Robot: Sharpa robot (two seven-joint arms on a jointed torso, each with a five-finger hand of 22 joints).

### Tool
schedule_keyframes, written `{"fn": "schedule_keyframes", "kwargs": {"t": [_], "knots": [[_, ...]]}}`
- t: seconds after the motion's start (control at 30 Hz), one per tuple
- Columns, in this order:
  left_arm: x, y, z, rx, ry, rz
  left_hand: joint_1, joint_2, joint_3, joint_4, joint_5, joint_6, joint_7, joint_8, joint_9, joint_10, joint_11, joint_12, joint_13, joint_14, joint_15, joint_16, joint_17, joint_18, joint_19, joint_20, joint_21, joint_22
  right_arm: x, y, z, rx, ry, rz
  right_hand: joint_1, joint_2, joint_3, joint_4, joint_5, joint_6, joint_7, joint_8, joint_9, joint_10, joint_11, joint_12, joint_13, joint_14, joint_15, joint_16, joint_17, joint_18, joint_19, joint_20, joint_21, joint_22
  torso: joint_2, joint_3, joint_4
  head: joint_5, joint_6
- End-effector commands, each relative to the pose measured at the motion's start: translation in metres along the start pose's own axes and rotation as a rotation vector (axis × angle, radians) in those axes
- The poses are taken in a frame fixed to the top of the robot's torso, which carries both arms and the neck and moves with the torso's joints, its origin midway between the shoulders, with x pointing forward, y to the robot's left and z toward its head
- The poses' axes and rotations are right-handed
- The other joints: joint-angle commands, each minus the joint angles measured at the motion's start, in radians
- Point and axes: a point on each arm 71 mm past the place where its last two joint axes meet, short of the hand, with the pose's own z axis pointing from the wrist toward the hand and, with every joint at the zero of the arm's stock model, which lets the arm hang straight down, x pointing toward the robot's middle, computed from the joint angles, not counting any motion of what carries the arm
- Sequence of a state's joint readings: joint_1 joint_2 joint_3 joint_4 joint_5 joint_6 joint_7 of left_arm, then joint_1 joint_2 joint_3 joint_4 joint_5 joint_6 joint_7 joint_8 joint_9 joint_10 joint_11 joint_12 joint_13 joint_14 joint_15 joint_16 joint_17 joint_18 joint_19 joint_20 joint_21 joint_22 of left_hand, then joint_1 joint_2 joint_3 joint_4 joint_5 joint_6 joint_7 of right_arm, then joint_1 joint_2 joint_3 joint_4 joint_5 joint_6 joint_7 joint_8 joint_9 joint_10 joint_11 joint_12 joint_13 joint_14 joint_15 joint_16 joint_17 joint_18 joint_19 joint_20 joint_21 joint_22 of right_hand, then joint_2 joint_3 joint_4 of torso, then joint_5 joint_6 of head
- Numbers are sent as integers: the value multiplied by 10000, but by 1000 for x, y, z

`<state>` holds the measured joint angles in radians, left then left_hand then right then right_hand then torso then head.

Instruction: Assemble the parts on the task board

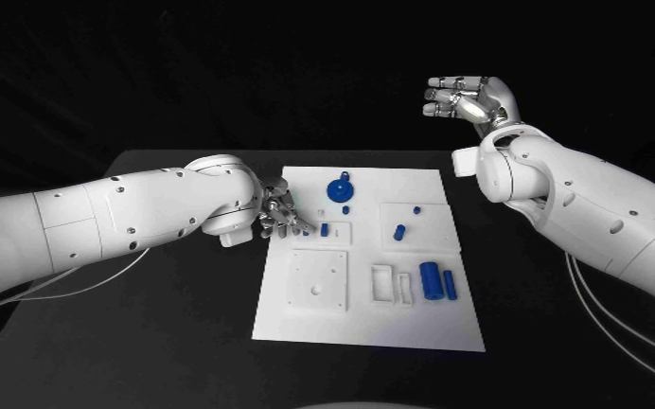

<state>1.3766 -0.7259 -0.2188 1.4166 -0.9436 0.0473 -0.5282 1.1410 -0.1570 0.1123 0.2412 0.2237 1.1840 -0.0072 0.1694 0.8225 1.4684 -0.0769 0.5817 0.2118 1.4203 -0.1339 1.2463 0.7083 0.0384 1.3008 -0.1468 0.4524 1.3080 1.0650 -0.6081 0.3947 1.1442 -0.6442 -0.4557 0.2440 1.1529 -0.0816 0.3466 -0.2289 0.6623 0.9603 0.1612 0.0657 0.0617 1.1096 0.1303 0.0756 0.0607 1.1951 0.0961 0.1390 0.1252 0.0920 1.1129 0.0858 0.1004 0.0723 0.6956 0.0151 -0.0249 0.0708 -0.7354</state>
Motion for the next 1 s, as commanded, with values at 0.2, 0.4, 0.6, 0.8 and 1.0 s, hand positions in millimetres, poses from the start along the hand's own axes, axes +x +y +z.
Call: {"fn": "schedule_keyframes", "kwargs": {"t": [0.2, 0.4, 0.6, 0.8, 1.0], "knots": [[-7, -5, -7, 291, 67, -453, -52, -107, -64, 64, -55, 26, -37, 49, -20, 456, 51, -90, -2, -82, 1, -55, -71, -209, -10, -23, -101, 160, 0, -1, 0, -35, 135, -44, -31, -30, -42, 6, 53, -73, 18, -54, -10, -53, 12, -5, -9, -80, -3, 0, -15, -54, -92, -9, -32, -12, -2, -1, 1, -9, 26], [-12, -13, -11, 911, 220, -1134, -163, -149, -101, 93, -833, -604, 232, -256, -802, 397, 228, -778, -186, -545, 135, -649, -1120, -244, -285, 77, -390, 108, 0, -2, 0, -14, 119, -48, -31, -30, -42, 6, 53, -73, 18, -54, -10, -53, 12, -5, -9, -80, -3, 0, -15, -54, -92, -9, -32, -12, -3, 2, 1, 7, 52], [-17, -19, -12, 1443, -100, -1594, -196, -165, -102, 51, -1317, -892, 287, 474, -2287, 380, 239, -1069, -42, -635, 167, -567, -1479, -236, -185, 109, -693, 149, 0, -3, -1, 1, 118, -50, -31, -30, -42, 6, 53, -73, 18, -54, -10, -53, 12, -5, -9, -80, -3, 0, -15, -54, -92, -9, -32, -12, 2, 6, -8, -6, 86], [-25, -30, -14, 3044, -984, -1461, 1630, 926, 197, -1509, 38, -1267, 537, 210, -3011, -480, 427, -2078, -473, -1222, 411, -1353, -1930, -212, -556, 314, -1271, -142, 0, -4, -1, 15, 111, -57, -31, -30, -42, 6, 53, -73, 18, -54, -10, -53, 12, -5, -9, -80, -3, 0, -15, -54, -92, -9, -32, -12, 1, 9, -1, -47, 133], [-32, -51, -16, 4883, -2492, -307, 2995, 1065, 497, -2793, 218, -1202, 1053, -788, -5385, -1290, 867, -4124, -1481, -1465, 734, -1672, -2196, 5, -721, 590, -1671, -235, 0, -4, -1, 20, 108, -58, -31, -30, -42, 6, 53, -73, 18, -54, -10, -53, 12, -5, -9, -80, -3, 0, -15, -54, -92, -9, -32, -12, 2, 6, -5, -71, 170]]}}
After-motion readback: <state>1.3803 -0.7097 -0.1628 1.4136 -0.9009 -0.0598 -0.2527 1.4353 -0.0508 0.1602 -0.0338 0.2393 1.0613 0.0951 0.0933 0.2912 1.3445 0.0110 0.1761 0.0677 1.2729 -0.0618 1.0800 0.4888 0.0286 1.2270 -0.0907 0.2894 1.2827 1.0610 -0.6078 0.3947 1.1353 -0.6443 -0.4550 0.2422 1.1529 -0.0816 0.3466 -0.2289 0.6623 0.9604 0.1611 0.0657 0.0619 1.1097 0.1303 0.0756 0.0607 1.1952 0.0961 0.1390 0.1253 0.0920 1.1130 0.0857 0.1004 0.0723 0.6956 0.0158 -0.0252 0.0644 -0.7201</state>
